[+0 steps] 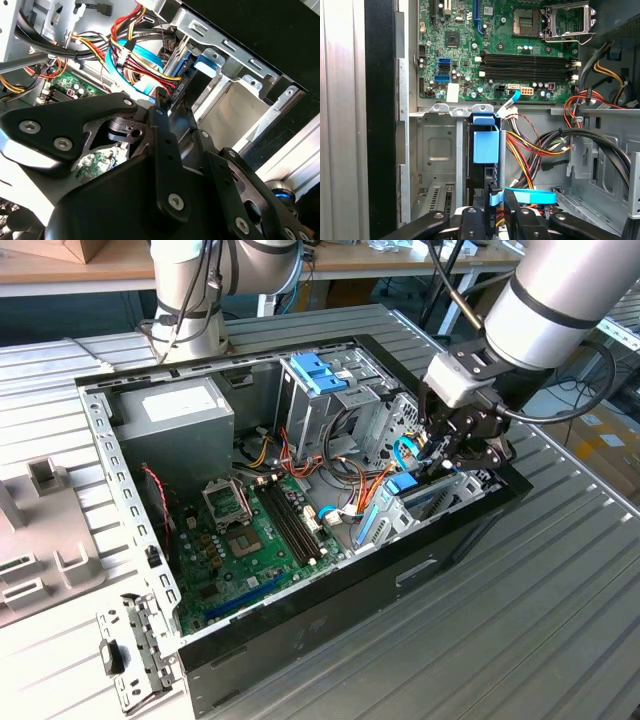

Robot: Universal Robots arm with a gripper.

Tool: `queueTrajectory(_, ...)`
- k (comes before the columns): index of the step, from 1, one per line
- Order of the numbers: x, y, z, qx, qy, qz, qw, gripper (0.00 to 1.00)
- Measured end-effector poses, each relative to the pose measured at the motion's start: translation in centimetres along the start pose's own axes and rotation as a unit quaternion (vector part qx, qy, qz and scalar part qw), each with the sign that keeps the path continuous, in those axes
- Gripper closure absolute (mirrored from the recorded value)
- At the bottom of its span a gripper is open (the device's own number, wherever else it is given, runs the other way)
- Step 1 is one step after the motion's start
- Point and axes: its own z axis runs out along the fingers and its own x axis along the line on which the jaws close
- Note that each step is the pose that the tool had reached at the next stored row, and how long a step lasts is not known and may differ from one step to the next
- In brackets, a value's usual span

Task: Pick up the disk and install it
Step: 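Insert the second disk wire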

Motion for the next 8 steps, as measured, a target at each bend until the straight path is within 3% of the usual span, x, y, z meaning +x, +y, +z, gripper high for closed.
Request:
queueTrajectory(3,-0.08,-0.05,-0.9,0.0,-0.0002,0.0,1.0,0.7)
queueTrajectory(7,-0.33,-0.07,-1.19,0.0,-0.0004,0.0,1.0,0.72)
queueTrajectory(8,-0.37,-0.06,-1.18,0.0,-0.0004,0.0,1.0,0.78)
